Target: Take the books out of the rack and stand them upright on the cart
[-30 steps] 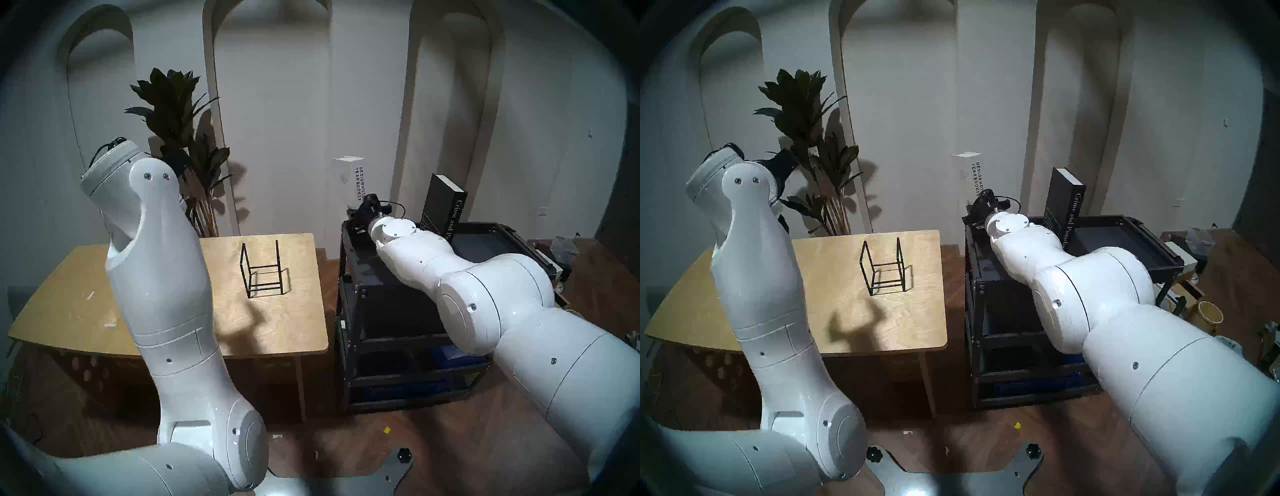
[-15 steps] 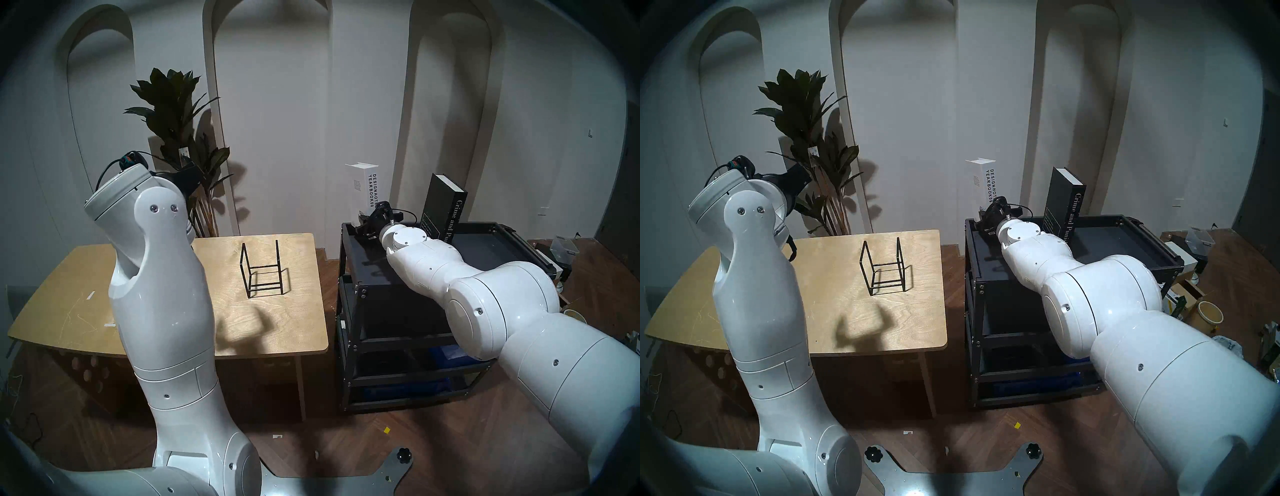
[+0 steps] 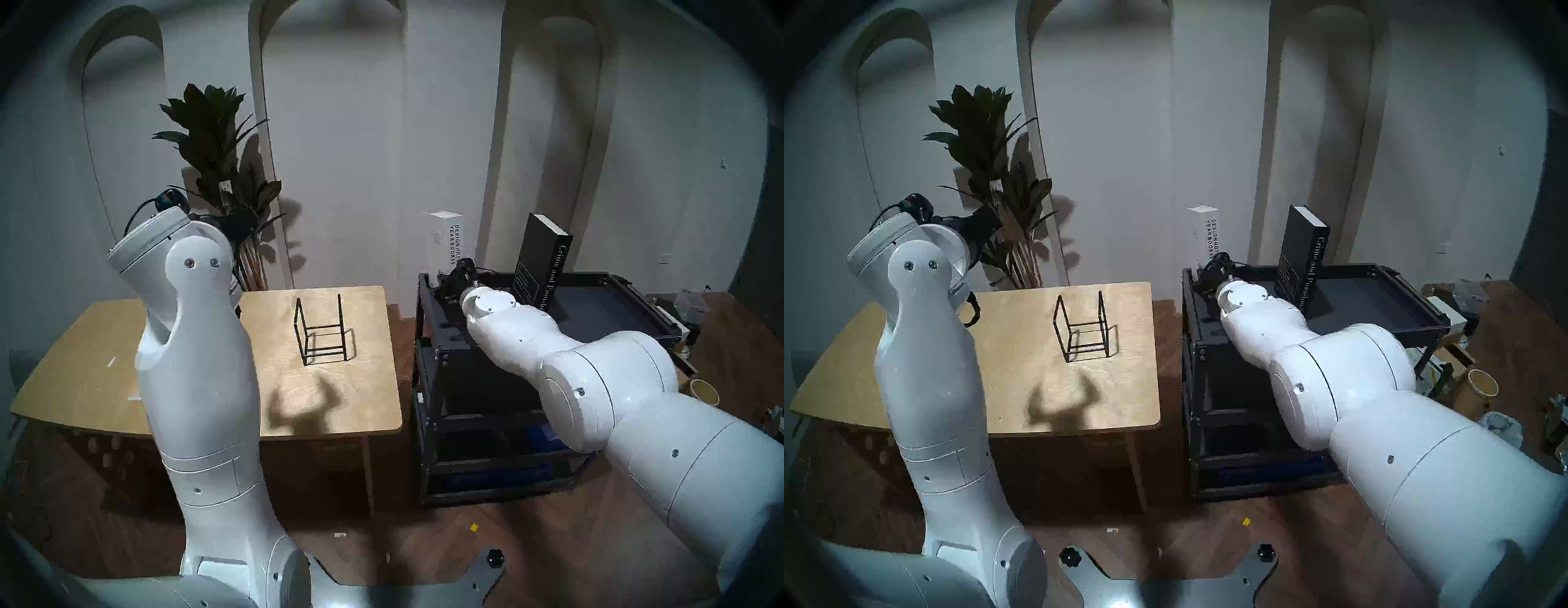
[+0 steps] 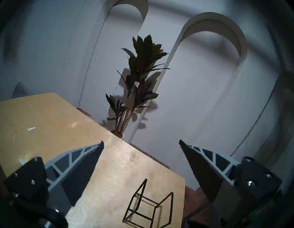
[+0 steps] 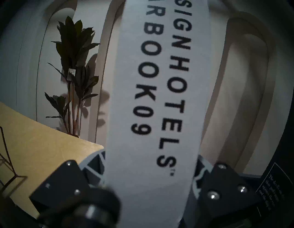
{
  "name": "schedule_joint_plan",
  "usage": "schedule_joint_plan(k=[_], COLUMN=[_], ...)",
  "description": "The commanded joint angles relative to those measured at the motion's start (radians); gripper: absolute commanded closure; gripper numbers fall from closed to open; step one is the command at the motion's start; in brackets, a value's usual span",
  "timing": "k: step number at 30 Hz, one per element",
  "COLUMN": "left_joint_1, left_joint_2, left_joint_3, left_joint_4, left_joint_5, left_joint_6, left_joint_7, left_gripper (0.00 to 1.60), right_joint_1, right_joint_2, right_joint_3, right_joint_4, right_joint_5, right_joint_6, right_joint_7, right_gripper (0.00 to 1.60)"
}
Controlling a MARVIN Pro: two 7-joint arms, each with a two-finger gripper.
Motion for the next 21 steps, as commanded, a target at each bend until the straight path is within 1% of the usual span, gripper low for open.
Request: schedule_joint_plan(k=[1,12,21], left_joint_1=[-0.004,0.008,0.01], left_joint_2=[0.018,0.031,0.037], left_joint_3=[0.0,0.015,0.039], left_joint_4=[-0.016,-0.02,-0.025], left_joint_5=[-0.017,-0.045,-0.055], left_joint_6=[-0.002,-0.002,-0.002], left_joint_7=[0.047,0.072,0.097], left_gripper=[0.0,0.0,0.0], right_joint_1=[0.011,-0.007,-0.019], right_joint_2=[-0.001,0.024,0.031], right_joint_3=[-0.002,0.008,0.021], right_joint_4=[-0.025,-0.022,-0.016], right_joint_5=[-0.003,0.006,0.018], right_joint_6=[-0.015,-0.03,-0.023], right_joint_7=[-0.014,-0.025,-0.024], right_gripper=[1.6,1.6,1.6])
